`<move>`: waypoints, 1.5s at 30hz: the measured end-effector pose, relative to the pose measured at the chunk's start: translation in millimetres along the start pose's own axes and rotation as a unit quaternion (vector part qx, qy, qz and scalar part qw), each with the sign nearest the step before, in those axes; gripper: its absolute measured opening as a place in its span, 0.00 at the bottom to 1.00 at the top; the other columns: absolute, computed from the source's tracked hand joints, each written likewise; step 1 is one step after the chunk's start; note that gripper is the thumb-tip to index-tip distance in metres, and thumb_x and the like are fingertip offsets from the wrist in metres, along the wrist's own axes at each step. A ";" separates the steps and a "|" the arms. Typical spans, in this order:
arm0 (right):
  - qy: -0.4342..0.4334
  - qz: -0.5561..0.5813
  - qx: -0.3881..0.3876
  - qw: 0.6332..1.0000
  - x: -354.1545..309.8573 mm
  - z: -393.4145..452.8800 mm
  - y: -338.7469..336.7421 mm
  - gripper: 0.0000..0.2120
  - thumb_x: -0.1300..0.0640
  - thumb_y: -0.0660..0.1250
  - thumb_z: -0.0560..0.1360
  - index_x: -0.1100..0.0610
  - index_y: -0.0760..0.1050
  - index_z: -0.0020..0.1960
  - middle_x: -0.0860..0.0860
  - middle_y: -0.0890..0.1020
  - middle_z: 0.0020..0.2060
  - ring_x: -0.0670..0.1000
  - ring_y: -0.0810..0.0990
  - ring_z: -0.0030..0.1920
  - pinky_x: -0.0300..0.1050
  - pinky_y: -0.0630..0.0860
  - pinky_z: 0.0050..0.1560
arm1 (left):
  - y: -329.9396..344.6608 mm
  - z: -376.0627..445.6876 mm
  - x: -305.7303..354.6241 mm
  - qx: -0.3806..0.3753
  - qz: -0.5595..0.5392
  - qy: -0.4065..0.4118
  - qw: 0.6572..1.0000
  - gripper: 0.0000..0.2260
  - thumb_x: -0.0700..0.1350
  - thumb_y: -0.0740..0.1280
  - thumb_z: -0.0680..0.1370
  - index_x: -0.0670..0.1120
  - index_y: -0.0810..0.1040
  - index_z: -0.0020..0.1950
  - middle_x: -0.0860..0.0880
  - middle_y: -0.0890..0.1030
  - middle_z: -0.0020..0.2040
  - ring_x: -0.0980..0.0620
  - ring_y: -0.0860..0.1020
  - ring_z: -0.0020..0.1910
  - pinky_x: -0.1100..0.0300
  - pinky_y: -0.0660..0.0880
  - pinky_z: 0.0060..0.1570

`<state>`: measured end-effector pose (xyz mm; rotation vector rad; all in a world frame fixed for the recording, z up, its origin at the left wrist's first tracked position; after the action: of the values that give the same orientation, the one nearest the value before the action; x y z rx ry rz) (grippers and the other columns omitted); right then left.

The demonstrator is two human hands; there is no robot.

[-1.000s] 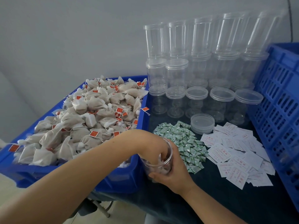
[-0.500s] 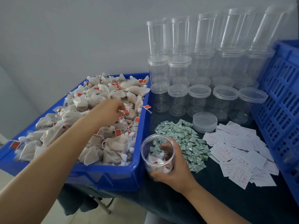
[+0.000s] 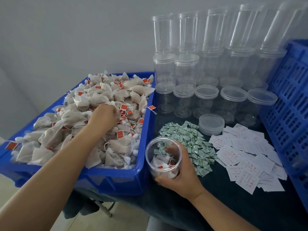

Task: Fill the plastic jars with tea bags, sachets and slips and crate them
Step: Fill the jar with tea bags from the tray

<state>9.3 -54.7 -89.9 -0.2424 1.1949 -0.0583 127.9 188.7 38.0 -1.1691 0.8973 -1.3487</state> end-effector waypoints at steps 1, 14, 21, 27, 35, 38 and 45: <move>0.004 0.002 0.000 1.000 -0.3 0.1 0.2 0.45 0.45 0.81 0.59 0.27 0.61 0.68 0.31 0.73 0.60 0.41 0.75 0.65 0.31 0.73 0.59 | -0.4 0.1 0.7 -0.006 -0.004 -0.001 1.000 0.08 0.44 0.68 0.76 0.42 0.81 0.53 0.42 0.80 0.51 0.45 0.78 0.46 0.58 0.70 0.44; 0.014 -0.002 -0.002 1.000 -4.6 0.1 -1.0 0.44 0.44 0.80 0.59 0.24 0.60 0.66 0.29 0.73 0.59 0.38 0.73 0.65 0.27 0.71 0.58 | 0.1 5.8 5.6 -0.006 -0.108 -0.045 0.993 0.22 0.46 0.71 0.74 0.42 0.66 0.63 0.42 0.78 0.49 0.44 0.77 0.46 0.53 0.74 0.40; 0.025 -0.004 -0.012 1.000 -2.2 -0.2 -0.4 0.46 0.42 0.79 0.58 0.36 0.60 0.70 0.29 0.72 0.60 0.38 0.73 0.66 0.28 0.70 0.59 | -13.7 6.4 4.3 0.053 -0.091 0.015 0.994 0.21 0.47 0.71 0.73 0.47 0.73 0.65 0.44 0.80 0.54 0.44 0.77 0.52 0.55 0.72 0.46; 0.025 0.006 -0.013 1.000 -1.9 -0.2 -0.5 0.45 0.42 0.79 0.58 0.38 0.61 0.70 0.30 0.72 0.60 0.39 0.73 0.66 0.29 0.71 0.59 | -41.2 4.5 9.0 0.067 -0.117 0.050 0.990 0.13 0.48 0.74 0.71 0.48 0.78 0.54 0.47 0.73 0.56 0.51 0.71 0.49 0.59 0.67 0.47; 0.025 0.003 -0.005 1.000 0.6 0.9 0.2 0.45 0.41 0.81 0.59 0.28 0.59 0.68 0.31 0.72 0.60 0.40 0.74 0.65 0.30 0.73 0.57 | -76.0 -6.7 23.5 0.028 -0.140 0.094 0.985 0.11 0.53 0.74 0.69 0.50 0.77 0.46 0.50 0.79 0.51 0.51 0.76 0.49 0.59 0.68 0.46; 0.020 0.001 -0.004 1.000 1.1 1.3 0.4 0.45 0.41 0.81 0.59 0.25 0.59 0.67 0.31 0.72 0.59 0.40 0.74 0.65 0.29 0.73 0.57 | -86.1 -21.9 43.0 0.016 -0.185 0.112 0.976 0.10 0.52 0.75 0.69 0.55 0.73 0.41 0.53 0.79 0.44 0.53 0.77 0.43 0.59 0.71 0.43; 0.010 0.001 -0.004 1.000 -0.4 1.0 -0.3 0.45 0.41 0.80 0.58 0.21 0.57 0.65 0.29 0.72 0.59 0.40 0.74 0.65 0.31 0.73 0.58 | -97.4 -62.4 82.7 -0.076 -0.280 0.174 0.941 0.10 0.51 0.75 0.68 0.54 0.76 0.45 0.55 0.82 0.43 0.55 0.81 0.44 0.61 0.78 0.46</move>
<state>10.2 -54.8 -89.1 -0.2485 1.2155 -0.0539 49.7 113.2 129.7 -1.3939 0.9658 -2.0253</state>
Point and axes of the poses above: each hand's wrist, its own z-axis towards the middle knuckle, its own y-axis out of the palm, x = y × z, the point moved 2 cm from there along z, towards the middle knuckle
